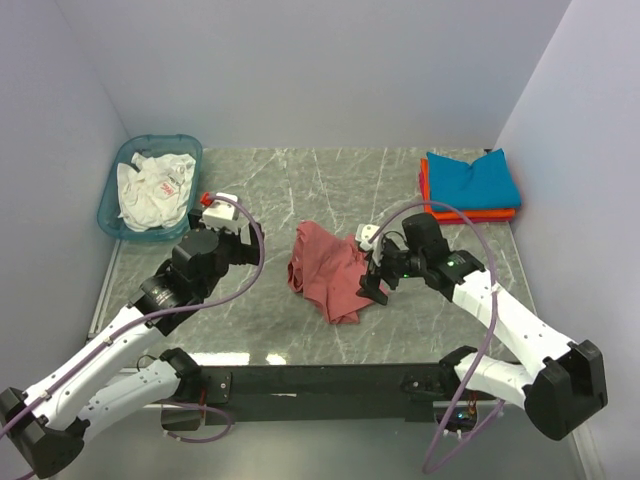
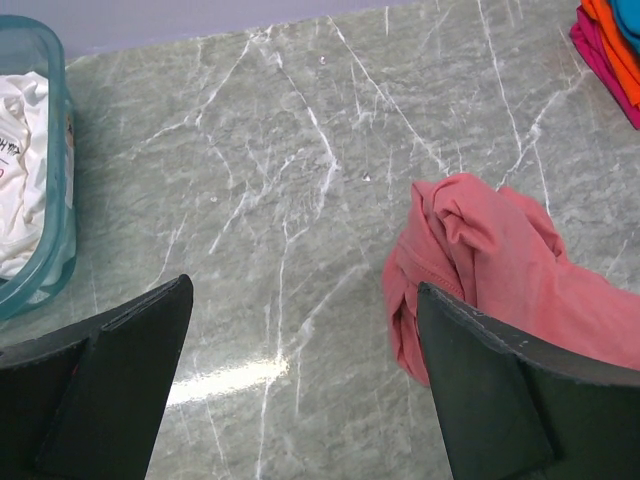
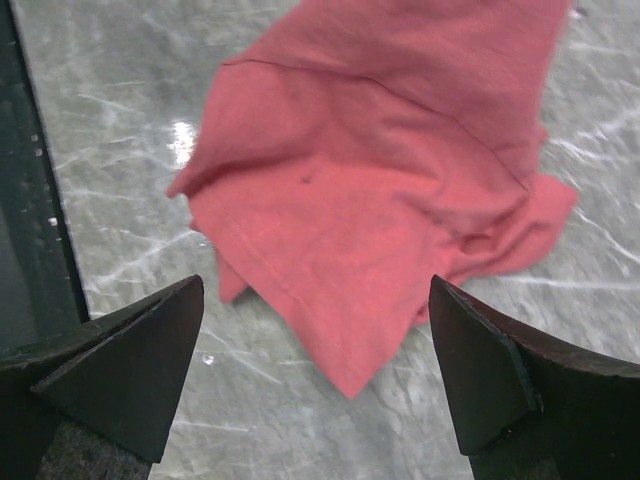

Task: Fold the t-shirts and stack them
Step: Flatten the tshirt out

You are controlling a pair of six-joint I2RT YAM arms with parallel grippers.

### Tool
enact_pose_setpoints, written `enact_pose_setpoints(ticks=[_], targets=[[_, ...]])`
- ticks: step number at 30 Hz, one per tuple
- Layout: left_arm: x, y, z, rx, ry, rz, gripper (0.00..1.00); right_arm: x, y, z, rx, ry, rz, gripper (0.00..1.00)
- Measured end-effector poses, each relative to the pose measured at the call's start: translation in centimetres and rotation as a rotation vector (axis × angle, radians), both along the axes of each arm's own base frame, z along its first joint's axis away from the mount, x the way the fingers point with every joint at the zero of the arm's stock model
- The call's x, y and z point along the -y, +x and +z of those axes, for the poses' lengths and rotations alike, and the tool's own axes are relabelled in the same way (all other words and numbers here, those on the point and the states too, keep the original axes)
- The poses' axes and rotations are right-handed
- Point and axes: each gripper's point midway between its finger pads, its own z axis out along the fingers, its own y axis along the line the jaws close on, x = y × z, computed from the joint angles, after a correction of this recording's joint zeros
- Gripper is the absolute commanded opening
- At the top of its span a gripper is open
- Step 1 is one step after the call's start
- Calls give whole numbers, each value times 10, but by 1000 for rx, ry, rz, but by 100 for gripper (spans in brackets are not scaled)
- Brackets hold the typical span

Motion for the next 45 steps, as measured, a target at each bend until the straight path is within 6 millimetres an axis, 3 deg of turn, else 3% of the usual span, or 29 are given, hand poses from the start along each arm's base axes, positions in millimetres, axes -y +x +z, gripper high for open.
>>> enact_pose_setpoints(ticks=[7, 13, 17, 23, 28, 32, 33, 36, 37, 40, 43, 45], targets=[[0, 0, 0, 1, 2, -1, 99, -30, -28, -6, 15, -36, 127, 98], [-2, -2, -3, 5, 6, -3, 100, -50, -42, -37, -19, -149, 175, 91], [-2, -2, -3, 5, 6, -3, 99, -65, -38, -51, -24, -228, 152, 82], [-4, -3, 2, 18, -4, -2, 100, -92, -23, -47, 5, -255, 90, 75], [-8, -6, 11, 46, -23, 3, 100, -98, -26, -48, -8, -248, 70, 72], [-9, -6, 13, 53, -29, 8, 99, -103, -27, -59, -40, -267, 61, 67], [-10, -6, 14, 53, -29, 9, 99, -103, -27, -64, -48, -278, 58, 63], [-11, -6, 15, 57, -32, 12, 100, -100, -23, -76, -57, -320, 37, 38], [-12, -6, 15, 59, -34, 13, 99, -98, -21, -78, -56, -332, 25, 23], [-13, -7, 16, 63, -38, 15, 98, -92, -12, -76, -51, -340, -12, 3], [-12, -7, 15, 63, -44, 12, 96, -77, 7, -64, -53, -320, -72, 0], [-11, -7, 15, 61, -48, 6, 95, -57, 27, -48, -57, -283, -129, 0]])
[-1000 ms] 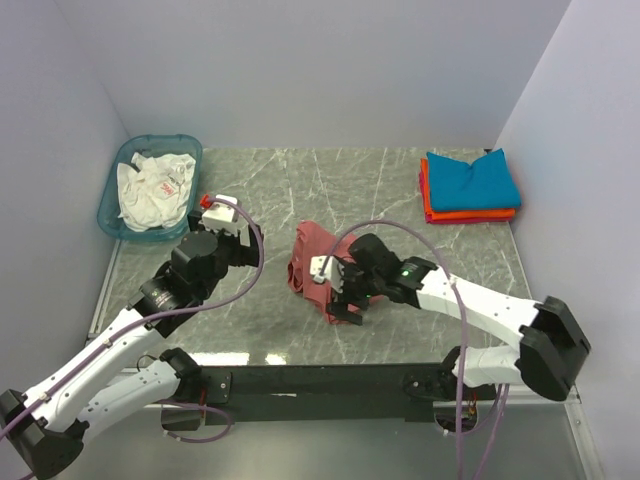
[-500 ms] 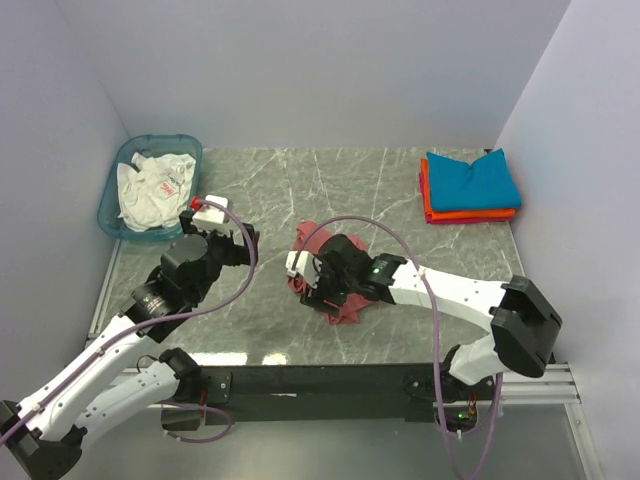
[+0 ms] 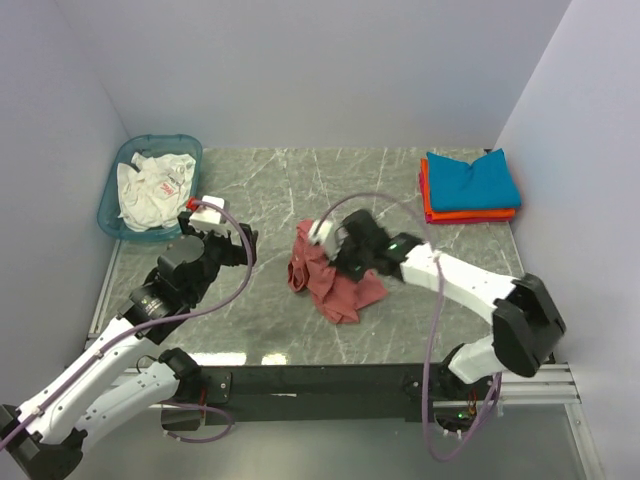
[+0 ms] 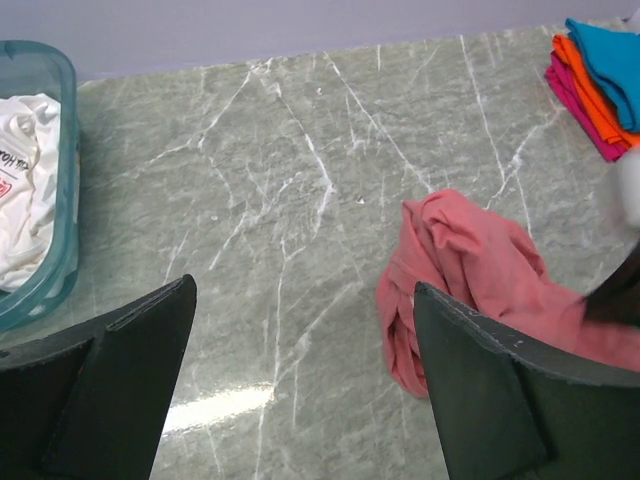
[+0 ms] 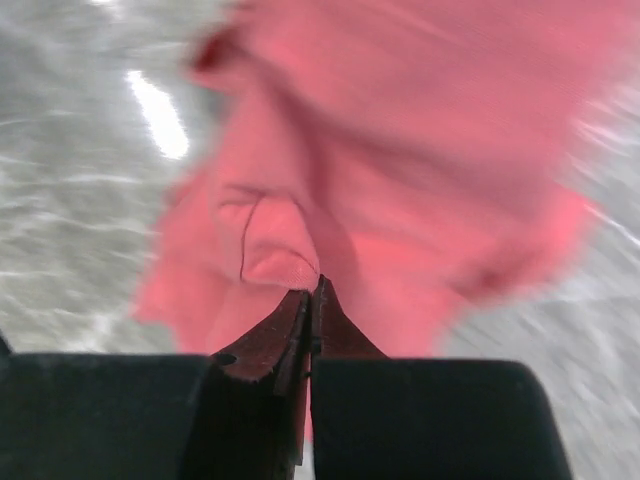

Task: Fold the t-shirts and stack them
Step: Flatten the tshirt out

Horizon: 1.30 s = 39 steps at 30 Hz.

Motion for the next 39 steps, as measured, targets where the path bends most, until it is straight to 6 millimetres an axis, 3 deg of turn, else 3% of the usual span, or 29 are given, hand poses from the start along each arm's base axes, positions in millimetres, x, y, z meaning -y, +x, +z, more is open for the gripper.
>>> enact_pose_setpoints(ticks=[6, 9, 13, 16, 22, 32, 34, 35, 36, 39], targets=[[10, 2, 1, -13, -61, -54, 95, 73, 42, 65, 137, 118, -150, 0], [26, 6, -4, -54, -118, -115, 93, 109, 55, 92, 213, 157, -241, 0], [59, 17, -20, -175, -200, -199, 87, 151, 64, 100, 249, 161, -364, 0], [85, 27, -48, -304, -273, -229, 84, 172, 70, 97, 245, 147, -439, 0], [117, 37, -114, -530, -353, -235, 82, 187, 72, 92, 229, 140, -497, 0], [155, 69, -161, -700, -360, -248, 58, 185, 71, 92, 222, 153, -489, 0], [159, 68, -169, -729, -361, -260, 49, 185, 71, 92, 219, 156, -486, 0], [161, 68, -171, -741, -365, -265, 42, 185, 71, 92, 217, 157, -486, 0], [163, 67, -172, -751, -371, -272, 29, 185, 71, 92, 215, 158, -485, 0], [168, 68, -171, -760, -384, -290, 9, 184, 71, 91, 210, 159, -484, 0]])
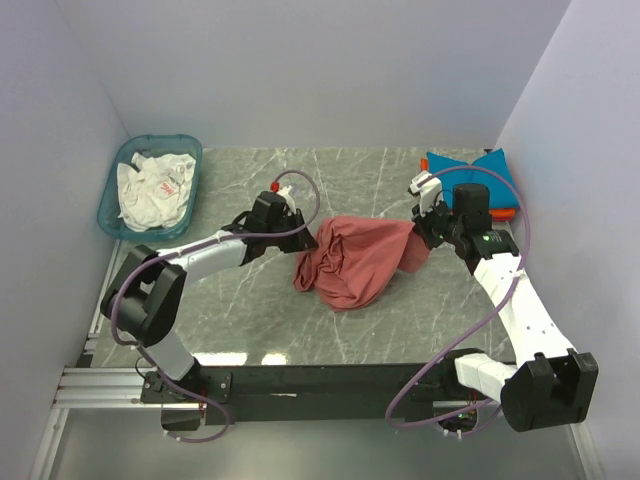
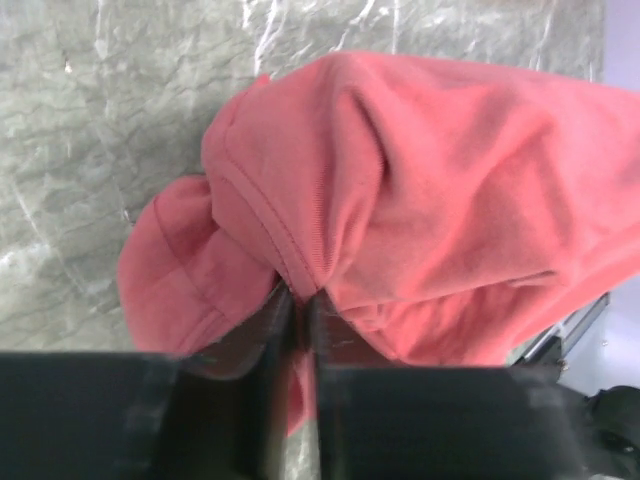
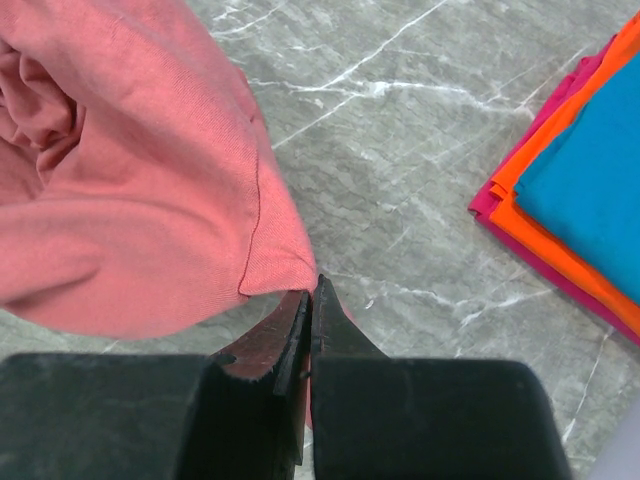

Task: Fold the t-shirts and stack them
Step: Flatten the tshirt out

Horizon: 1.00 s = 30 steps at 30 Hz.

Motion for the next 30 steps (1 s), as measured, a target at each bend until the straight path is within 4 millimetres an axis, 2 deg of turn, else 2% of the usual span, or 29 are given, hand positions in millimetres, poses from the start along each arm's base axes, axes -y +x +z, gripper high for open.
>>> enact_pose_setpoints(ticks=[3, 7, 9, 13, 15, 16, 18, 20, 22, 24, 27, 29, 30], targets=[[1, 1, 7, 15, -10, -2, 0, 1, 0, -1, -3, 0, -2, 0], [-3, 1, 37, 94, -30, -3, 0, 2, 0, -1, -4, 4, -7, 0], [-7, 0, 65, 165, -48, 3, 0, 1, 0, 0, -6, 10, -6, 0], [-28, -10, 138, 371, -71, 26, 0, -2, -4, 3, -20, 24, 6, 0], [-42, -21, 176, 479, -84, 41, 0, -3, -5, 17, -12, 28, 12, 0], [-51, -28, 198, 545, -92, 52, 0, -3, -6, 28, -1, 30, 15, 0], [-67, -44, 232, 648, -110, 71, 0, -5, -3, 66, 65, 40, 26, 0], [-84, -61, 263, 744, -131, 92, 0, -7, 0, 124, 184, 54, 37, 0], [-98, -79, 290, 826, -157, 110, 0, -7, -4, 171, 293, 68, 46, 0], [-109, -95, 315, 890, -187, 118, 0, -8, -20, 230, 440, 86, 58, 0], [-120, -116, 348, 970, -237, 115, 0, -7, -56, 289, 601, 113, 68, 0], [-125, -137, 380, 1035, -293, 91, 0, -6, -77, 319, 674, 128, 77, 0], [-126, -144, 390, 1055, -312, 78, 0, -6, -90, 336, 715, 137, 81, 0]])
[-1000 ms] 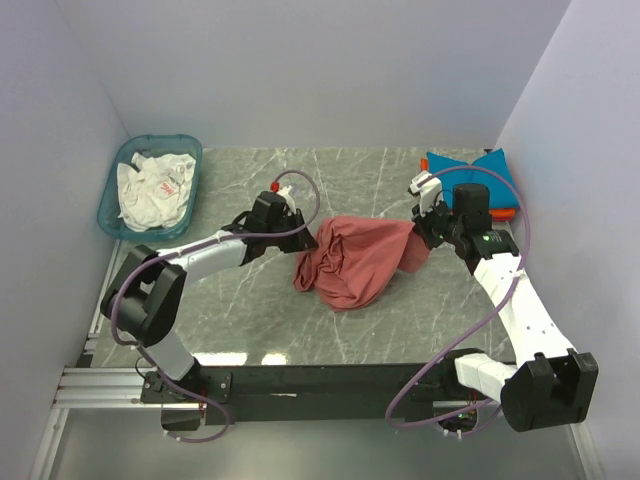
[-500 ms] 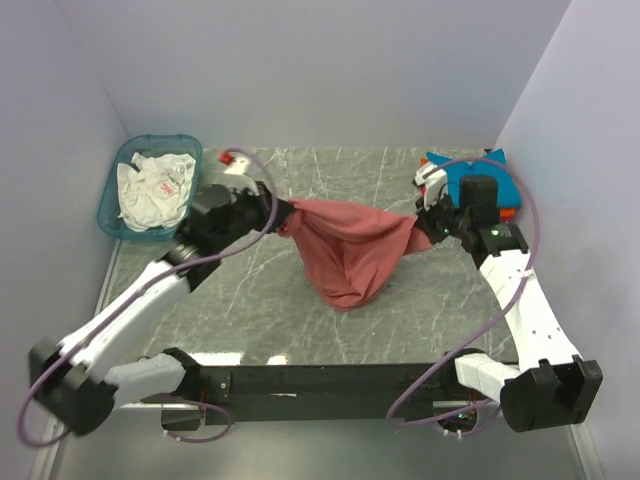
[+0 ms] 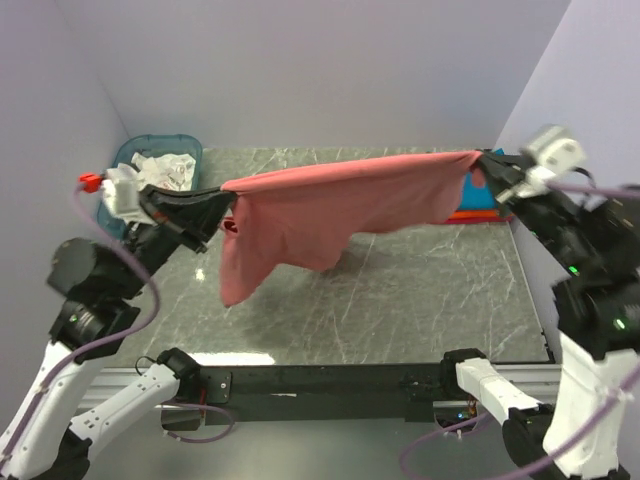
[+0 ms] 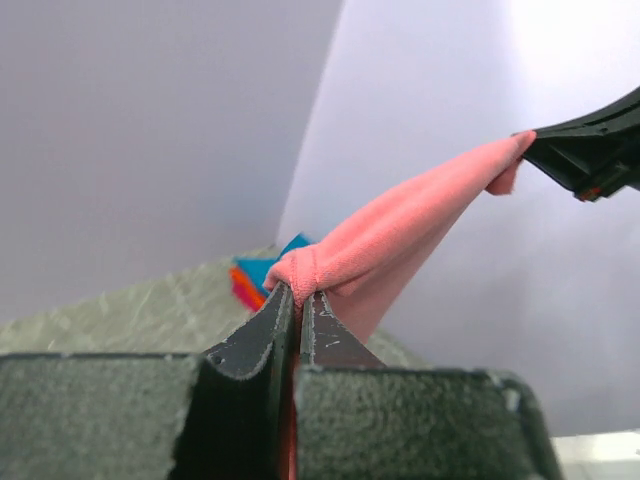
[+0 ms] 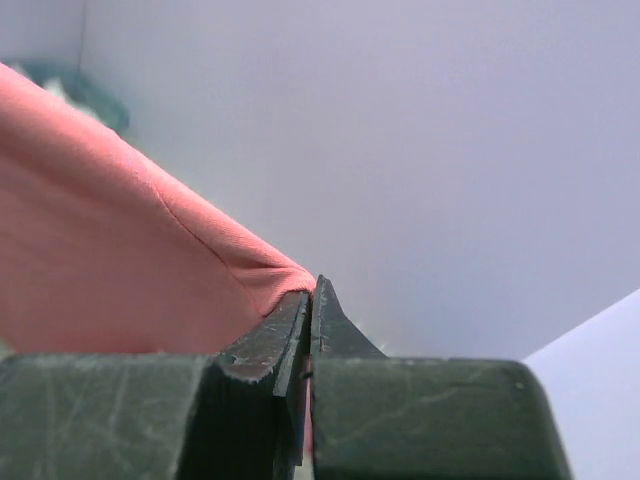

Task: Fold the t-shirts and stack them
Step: Flatten the tshirt out

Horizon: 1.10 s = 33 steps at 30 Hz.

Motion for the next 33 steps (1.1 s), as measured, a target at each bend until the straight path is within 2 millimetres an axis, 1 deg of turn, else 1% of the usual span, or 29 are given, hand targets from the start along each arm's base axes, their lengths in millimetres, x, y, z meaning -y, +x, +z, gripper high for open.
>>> enact_pose_setpoints(ticks=[2, 4, 5, 7, 8, 10, 12, 14, 17, 18, 19, 20, 22, 24, 25, 26, 28, 29, 31, 32, 33], targets=[[-2, -18, 20, 51, -22, -45, 0, 0, -22, 31, 84, 18, 10, 0], [-3, -35, 34, 86, -41, -93, 0, 0, -39, 53, 145, 30, 20, 0], [-3, -41, 37, 96, -47, -112, 1, 0, -45, 60, 165, 33, 24, 0], [-1, -49, 38, 99, -53, -149, 1, 0, -49, 64, 174, 40, 29, 0], [0, -51, 38, 97, -53, -160, 0, -1, -47, 63, 167, 43, 30, 0], [1, -50, 33, 84, -52, -164, 0, -2, -37, 57, 141, 47, 30, 0], [2, -44, 24, 60, -48, -153, 0, -3, -20, 45, 102, 47, 29, 0], [5, -29, 5, 11, -38, -118, 0, -5, 0, 25, 47, 43, 27, 0], [12, 1, -30, -84, -7, -60, 0, -7, 39, -15, -68, 35, 8, 0], [16, 14, -43, -124, 9, -38, 0, -6, 51, -28, -106, 31, -3, 0], [20, 27, -56, -162, 27, -16, 0, -6, 59, -36, -127, 30, -11, 0], [23, 38, -65, -189, 41, 2, 0, -5, 73, -47, -158, 27, -23, 0], [32, 66, -87, -249, 83, 48, 0, -3, 99, -67, -217, 24, -52, 0], [39, 93, -106, -298, 122, 85, 0, -1, 124, -82, -268, 23, -87, 0], [43, 107, -116, -327, 145, 103, 0, 0, 132, -85, -283, 24, -100, 0], [45, 120, -119, -346, 159, 119, 0, 2, 142, -83, -289, 30, -116, 0], [48, 144, -111, -355, 168, 141, 0, 5, 159, -65, -259, 43, -145, 0], [49, 158, -94, -337, 160, 151, 0, 7, 163, -52, -234, 51, -158, 0], [51, 174, -53, -273, 126, 156, 0, 10, 162, -21, -162, 68, -172, 0], [50, 176, -29, -228, 104, 153, 0, 11, 157, -6, -123, 76, -174, 0], [49, 173, -9, -188, 85, 149, 0, 12, 151, 8, -85, 83, -173, 0]])
